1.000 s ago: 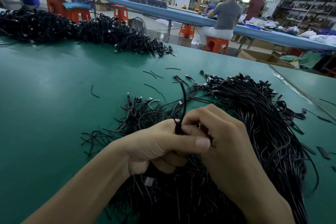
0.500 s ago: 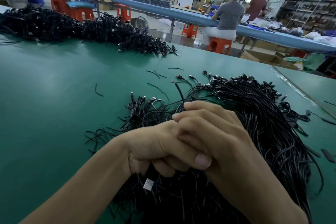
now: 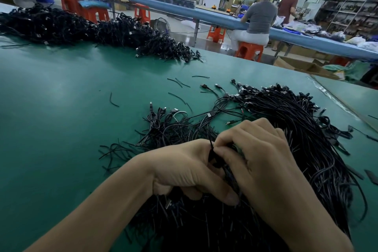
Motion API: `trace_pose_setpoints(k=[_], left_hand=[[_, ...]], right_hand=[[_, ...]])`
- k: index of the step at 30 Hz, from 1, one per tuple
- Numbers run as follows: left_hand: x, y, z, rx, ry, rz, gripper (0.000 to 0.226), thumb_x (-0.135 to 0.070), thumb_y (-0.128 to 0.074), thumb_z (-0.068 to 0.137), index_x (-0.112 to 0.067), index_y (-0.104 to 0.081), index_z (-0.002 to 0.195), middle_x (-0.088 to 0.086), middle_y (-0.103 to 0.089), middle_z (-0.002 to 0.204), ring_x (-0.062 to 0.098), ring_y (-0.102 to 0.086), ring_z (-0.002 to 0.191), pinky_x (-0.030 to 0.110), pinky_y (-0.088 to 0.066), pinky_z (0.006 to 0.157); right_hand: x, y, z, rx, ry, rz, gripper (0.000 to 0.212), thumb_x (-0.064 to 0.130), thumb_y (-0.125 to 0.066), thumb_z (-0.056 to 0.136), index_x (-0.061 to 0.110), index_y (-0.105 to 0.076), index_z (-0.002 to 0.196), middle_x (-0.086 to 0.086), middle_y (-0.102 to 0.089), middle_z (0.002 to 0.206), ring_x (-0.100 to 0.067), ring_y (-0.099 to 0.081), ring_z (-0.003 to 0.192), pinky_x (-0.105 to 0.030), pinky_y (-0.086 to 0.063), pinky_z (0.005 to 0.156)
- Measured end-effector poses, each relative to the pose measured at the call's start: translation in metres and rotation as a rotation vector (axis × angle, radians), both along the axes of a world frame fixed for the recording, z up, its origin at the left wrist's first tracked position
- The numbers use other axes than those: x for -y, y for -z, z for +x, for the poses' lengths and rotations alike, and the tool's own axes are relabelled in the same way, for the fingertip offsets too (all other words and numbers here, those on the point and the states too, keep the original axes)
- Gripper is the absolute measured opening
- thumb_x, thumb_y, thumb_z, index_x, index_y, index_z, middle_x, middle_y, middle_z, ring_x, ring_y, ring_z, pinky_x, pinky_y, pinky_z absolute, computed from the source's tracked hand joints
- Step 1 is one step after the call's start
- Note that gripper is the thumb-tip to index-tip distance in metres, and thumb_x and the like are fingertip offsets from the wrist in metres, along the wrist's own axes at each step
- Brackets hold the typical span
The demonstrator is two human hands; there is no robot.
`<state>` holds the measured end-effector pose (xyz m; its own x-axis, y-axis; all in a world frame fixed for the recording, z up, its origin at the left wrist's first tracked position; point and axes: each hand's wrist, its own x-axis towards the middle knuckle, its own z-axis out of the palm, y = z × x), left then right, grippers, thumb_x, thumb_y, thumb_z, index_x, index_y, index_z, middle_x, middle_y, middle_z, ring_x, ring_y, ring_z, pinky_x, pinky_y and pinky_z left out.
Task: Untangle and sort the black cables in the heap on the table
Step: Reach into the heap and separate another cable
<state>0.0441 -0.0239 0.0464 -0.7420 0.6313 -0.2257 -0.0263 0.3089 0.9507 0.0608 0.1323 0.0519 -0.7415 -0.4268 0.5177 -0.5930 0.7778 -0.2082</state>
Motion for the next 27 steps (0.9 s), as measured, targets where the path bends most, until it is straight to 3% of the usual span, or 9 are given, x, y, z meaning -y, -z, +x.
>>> trace_pose_setpoints(k=[2,7,12,15,17,21,24,27], left_hand=[[0.001,0.007,-0.003,-0.023,-0.008,-0.023,0.02,0.005,-0.064,0.089,-0.011,-0.052,0.084,-0.018,-0.046,0.041,-0.004,-0.044,0.036,0.006,-0.032,0.038],[0.002,0.017,-0.005,0.012,-0.008,0.037,0.028,0.009,-0.062,0.089,-0.016,-0.051,0.084,-0.021,-0.051,0.044,-0.006,-0.049,0.039,0.004,-0.035,0.039],[0.0,0.022,-0.008,0.001,-0.003,0.01,0.028,0.006,-0.065,0.089,-0.018,-0.051,0.086,-0.022,-0.052,0.046,-0.007,-0.05,0.041,0.004,-0.035,0.04],[-0.001,0.024,-0.01,0.028,0.005,0.029,0.026,0.006,-0.065,0.089,-0.016,-0.052,0.085,-0.02,-0.052,0.046,-0.006,-0.05,0.04,0.004,-0.035,0.04],[-0.003,0.024,-0.01,0.067,0.017,0.058,0.026,0.006,-0.064,0.089,-0.014,-0.05,0.081,-0.018,-0.049,0.046,-0.004,-0.047,0.038,0.005,-0.033,0.039],[-0.007,0.028,-0.013,0.295,-0.068,0.266,0.014,-0.008,-0.056,0.083,-0.017,-0.048,0.074,-0.006,-0.028,0.058,0.004,-0.023,0.042,0.012,-0.02,0.035],[-0.009,0.026,-0.02,0.552,-0.111,0.508,0.008,-0.017,-0.05,0.08,-0.019,-0.049,0.073,-0.005,-0.038,0.06,0.005,-0.027,0.045,0.013,-0.02,0.034],[-0.009,0.027,-0.02,0.586,-0.127,0.676,0.019,-0.026,-0.059,0.07,-0.016,-0.05,0.083,-0.003,-0.042,0.066,0.007,-0.032,0.05,0.014,-0.027,0.035]], right_hand=[[-0.003,0.001,-0.002,0.029,-0.026,-0.007,0.002,0.028,-0.062,0.084,0.028,-0.064,0.084,0.017,-0.059,0.082,-0.013,-0.051,0.086,-0.033,-0.041,0.078],[-0.006,0.004,-0.004,0.117,-0.044,-0.003,0.025,0.031,-0.059,0.085,0.032,-0.068,0.108,0.02,-0.059,0.092,-0.008,-0.05,0.092,-0.032,-0.047,0.08],[-0.007,0.003,-0.003,0.11,-0.065,-0.01,0.006,0.03,-0.063,0.086,0.031,-0.069,0.086,0.018,-0.059,0.087,-0.01,-0.051,0.088,-0.032,-0.046,0.076],[-0.008,0.006,-0.006,0.121,-0.053,0.0,0.008,0.026,-0.07,0.088,0.03,-0.066,0.082,0.018,-0.057,0.086,-0.007,-0.049,0.088,-0.021,-0.04,0.075],[-0.009,0.007,-0.008,0.155,-0.051,0.015,0.008,0.032,-0.063,0.089,0.032,-0.064,0.081,0.018,-0.055,0.087,-0.006,-0.047,0.09,-0.016,-0.036,0.074],[-0.015,0.01,-0.013,0.162,-0.061,-0.056,0.011,0.032,-0.056,0.089,0.031,-0.064,0.082,0.018,-0.055,0.089,-0.006,-0.051,0.092,-0.026,-0.045,0.074],[-0.017,0.012,-0.015,0.049,-0.049,-0.154,0.009,0.025,-0.06,0.092,0.026,-0.066,0.086,0.016,-0.057,0.09,-0.012,-0.057,0.091,-0.036,-0.051,0.07],[-0.017,0.013,-0.016,-0.065,-0.047,-0.221,0.009,0.023,-0.062,0.093,0.021,-0.068,0.087,0.012,-0.057,0.092,-0.012,-0.059,0.09,-0.031,-0.049,0.073]])
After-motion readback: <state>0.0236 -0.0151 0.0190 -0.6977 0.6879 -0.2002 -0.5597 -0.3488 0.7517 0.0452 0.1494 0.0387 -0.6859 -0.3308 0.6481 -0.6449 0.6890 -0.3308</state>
